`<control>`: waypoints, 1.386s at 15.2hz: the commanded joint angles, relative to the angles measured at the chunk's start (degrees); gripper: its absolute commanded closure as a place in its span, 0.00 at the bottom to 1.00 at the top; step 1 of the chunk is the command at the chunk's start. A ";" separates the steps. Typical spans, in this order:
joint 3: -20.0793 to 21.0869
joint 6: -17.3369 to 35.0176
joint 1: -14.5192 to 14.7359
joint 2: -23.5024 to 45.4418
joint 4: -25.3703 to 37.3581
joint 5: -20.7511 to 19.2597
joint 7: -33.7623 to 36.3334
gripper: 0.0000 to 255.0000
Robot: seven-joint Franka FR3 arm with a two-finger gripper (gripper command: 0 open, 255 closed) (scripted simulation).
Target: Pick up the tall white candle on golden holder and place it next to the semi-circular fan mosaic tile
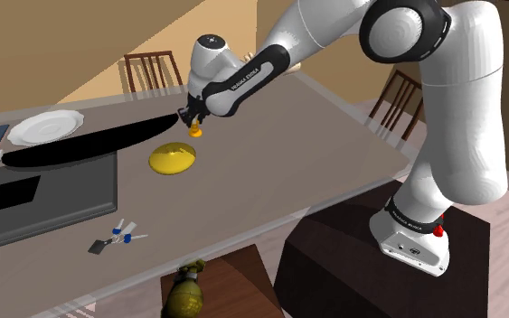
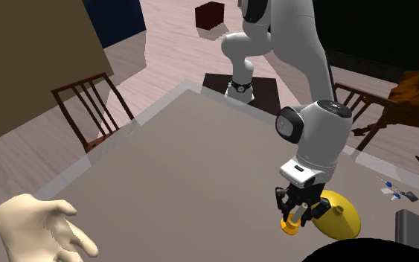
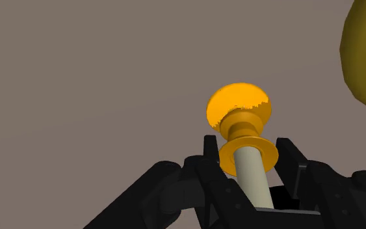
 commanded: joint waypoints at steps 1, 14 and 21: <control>-0.19 1.19 0.17 0.71 -0.47 -0.24 0.38 1.00; -0.19 1.18 0.17 0.71 -0.46 -0.24 0.37 0.00; 0.07 -1.93 0.53 -6.39 -4.50 -0.15 0.33 0.00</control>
